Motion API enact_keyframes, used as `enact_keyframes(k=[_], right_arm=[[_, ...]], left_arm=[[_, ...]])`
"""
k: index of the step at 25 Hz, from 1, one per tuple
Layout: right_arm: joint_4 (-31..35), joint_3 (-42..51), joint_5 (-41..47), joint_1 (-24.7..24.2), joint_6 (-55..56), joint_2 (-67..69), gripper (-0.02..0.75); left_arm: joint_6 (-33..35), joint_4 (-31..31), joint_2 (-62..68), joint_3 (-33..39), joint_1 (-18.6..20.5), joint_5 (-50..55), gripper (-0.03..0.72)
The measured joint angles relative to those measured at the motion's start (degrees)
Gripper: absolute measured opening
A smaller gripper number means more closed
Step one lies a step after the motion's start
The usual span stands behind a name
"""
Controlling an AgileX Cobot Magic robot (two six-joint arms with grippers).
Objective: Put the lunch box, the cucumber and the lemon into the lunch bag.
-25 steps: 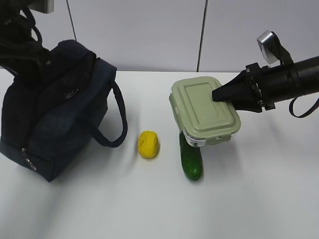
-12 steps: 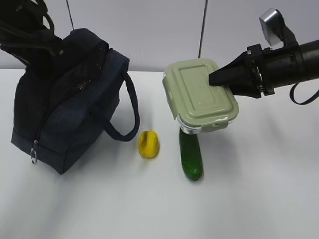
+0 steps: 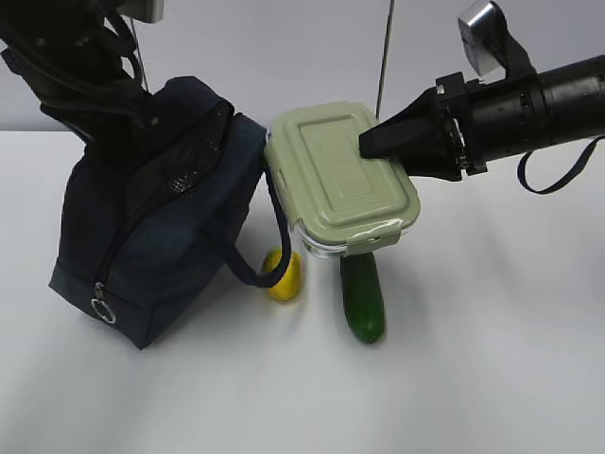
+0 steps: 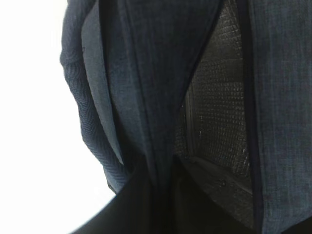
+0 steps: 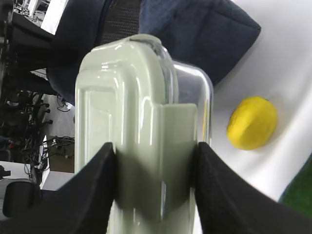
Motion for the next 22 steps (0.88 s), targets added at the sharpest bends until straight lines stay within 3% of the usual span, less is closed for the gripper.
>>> enact_keyframes(k=[22], right_arm=[[6.1,0.0,0.0,1.5,-0.2,0.0,0.355]], left_arm=[[-2.1,-2.1,2.5,-1.4,-5.2,-1.6,0.009]])
